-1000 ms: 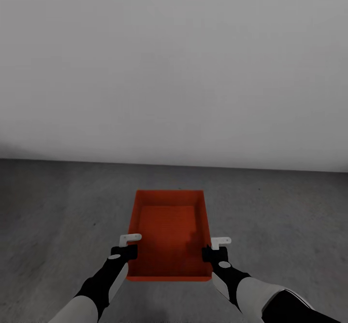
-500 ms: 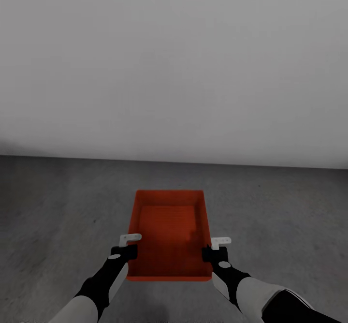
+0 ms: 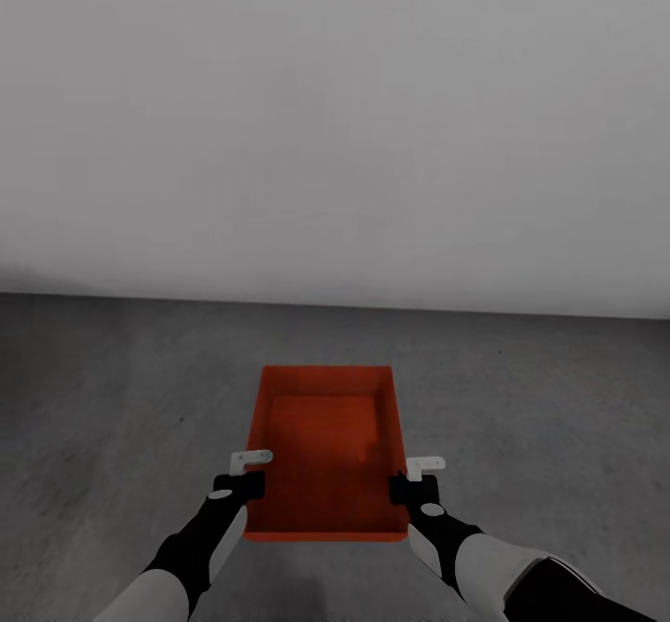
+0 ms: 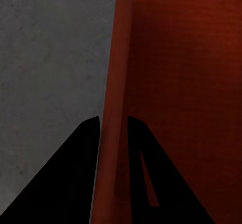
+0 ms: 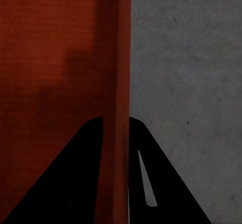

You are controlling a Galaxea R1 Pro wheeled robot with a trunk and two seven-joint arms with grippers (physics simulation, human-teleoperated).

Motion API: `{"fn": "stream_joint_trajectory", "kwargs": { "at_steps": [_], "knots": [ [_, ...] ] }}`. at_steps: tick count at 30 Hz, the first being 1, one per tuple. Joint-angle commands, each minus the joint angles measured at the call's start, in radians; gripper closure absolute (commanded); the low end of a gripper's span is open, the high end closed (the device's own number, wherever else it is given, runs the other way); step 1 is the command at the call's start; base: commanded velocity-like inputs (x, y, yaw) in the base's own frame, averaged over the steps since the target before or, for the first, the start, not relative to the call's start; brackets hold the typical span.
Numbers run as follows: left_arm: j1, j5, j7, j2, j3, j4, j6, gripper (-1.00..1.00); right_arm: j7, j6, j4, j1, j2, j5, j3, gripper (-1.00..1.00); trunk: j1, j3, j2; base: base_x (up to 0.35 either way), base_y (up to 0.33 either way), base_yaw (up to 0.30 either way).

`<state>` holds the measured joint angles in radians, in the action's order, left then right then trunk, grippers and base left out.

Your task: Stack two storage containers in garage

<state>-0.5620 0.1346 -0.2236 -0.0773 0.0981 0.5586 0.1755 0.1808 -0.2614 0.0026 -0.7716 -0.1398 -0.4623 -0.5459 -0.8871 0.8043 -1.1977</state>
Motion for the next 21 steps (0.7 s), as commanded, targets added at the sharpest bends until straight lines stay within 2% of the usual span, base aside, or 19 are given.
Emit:
{"fn": "stream_joint_trajectory", "kwargs": {
  "at_steps": [1, 21],
  "knots": [
    [-0.001, -0.015, -0.027, 0.001, -0.009, 0.006, 0.009, 1.00, 0.006, -0.008, 0.003, 0.000, 0.000, -0.029, 0.000, 1.00, 0.000, 0.002, 0.000, 0.000, 0.000, 0.000],
    [-0.001, -0.015, -0.027, 0.001, -0.009, 0.006, 0.009, 1.00, 0.006, -0.009, 0.003, 0.000, 0.000, -0.029, 0.000, 1.00, 0.000, 0.035, 0.000, 0.000, 0.000, 0.000]
  ]
}}
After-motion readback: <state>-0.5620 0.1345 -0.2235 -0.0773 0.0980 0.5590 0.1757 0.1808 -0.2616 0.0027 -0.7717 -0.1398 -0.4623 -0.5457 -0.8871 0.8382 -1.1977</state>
